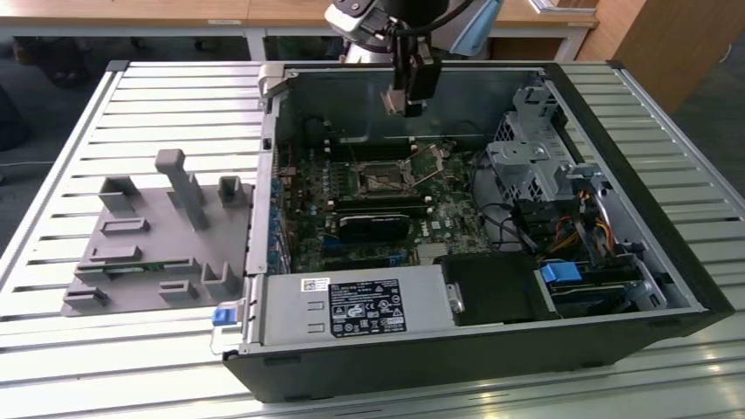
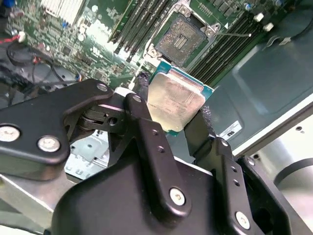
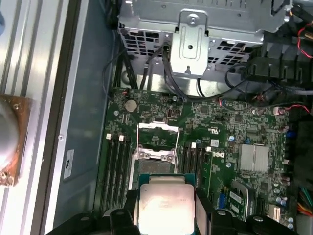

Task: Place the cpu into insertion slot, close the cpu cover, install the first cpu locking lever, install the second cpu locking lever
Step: 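Place the cpu into insertion slot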

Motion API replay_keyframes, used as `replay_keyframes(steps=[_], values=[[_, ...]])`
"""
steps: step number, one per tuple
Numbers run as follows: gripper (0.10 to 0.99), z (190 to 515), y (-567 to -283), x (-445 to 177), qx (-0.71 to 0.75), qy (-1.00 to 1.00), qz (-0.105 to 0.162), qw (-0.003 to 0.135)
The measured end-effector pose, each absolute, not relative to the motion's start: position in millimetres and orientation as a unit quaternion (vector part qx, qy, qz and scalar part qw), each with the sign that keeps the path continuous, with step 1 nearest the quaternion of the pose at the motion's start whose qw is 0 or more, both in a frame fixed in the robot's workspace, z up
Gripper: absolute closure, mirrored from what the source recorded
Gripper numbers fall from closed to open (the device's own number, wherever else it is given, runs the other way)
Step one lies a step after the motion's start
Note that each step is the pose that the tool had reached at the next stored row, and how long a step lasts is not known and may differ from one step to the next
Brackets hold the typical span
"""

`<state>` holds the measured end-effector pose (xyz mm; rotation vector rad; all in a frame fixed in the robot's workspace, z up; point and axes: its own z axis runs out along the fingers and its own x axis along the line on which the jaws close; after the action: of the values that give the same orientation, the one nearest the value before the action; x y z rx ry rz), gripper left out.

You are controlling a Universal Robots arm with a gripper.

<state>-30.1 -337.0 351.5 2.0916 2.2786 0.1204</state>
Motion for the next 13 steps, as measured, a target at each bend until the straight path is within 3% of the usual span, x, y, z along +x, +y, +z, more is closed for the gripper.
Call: replay_keyframes(steps=[13], values=[[0.541, 329.2, -329.2, -30.0, 0.687, 0.725, 0.038, 0.025]])
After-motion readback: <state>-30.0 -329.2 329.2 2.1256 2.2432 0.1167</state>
